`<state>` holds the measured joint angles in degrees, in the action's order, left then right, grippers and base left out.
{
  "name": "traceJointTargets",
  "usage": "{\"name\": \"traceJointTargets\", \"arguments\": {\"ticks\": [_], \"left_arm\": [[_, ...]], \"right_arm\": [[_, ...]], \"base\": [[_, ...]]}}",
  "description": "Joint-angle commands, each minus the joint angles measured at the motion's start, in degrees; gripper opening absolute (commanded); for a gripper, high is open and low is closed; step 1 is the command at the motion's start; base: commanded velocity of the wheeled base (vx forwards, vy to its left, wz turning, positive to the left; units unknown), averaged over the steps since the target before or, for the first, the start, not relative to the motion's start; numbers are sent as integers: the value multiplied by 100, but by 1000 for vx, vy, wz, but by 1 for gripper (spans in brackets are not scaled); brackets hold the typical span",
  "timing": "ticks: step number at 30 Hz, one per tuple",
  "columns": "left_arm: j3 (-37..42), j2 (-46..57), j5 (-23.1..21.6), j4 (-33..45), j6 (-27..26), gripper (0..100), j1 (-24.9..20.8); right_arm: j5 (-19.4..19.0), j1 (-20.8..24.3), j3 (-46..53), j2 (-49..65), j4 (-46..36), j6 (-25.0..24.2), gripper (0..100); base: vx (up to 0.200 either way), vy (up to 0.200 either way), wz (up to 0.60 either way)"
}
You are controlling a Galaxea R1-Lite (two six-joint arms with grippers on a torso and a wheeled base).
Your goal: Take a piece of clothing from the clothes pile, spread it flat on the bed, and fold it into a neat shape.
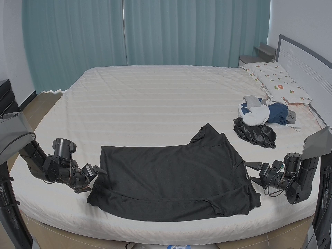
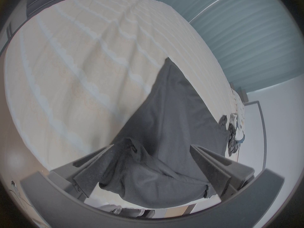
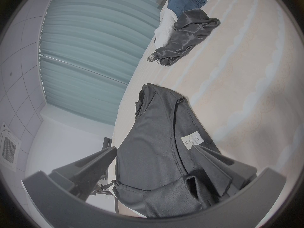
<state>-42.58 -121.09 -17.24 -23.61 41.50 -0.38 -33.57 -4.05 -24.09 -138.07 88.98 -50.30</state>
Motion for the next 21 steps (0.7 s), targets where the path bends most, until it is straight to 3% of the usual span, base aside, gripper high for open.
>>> {"name": "traceJointTargets", "arguments": {"ticks": [1,13,21], "left_arm": [[127,59,151,-29,-1,100,-226],[-48,-161,274,-47,8,100,-279],[-57,-380,959,-108,-45,100,-525]], "right_arm": [[0,0,1,-9,58,2,100],[0,0,1,-9,58,2,100],[9,0,1,-9,58,11,100]], "base": [[0,0,0],[0,0,0],[0,0,0]]}}
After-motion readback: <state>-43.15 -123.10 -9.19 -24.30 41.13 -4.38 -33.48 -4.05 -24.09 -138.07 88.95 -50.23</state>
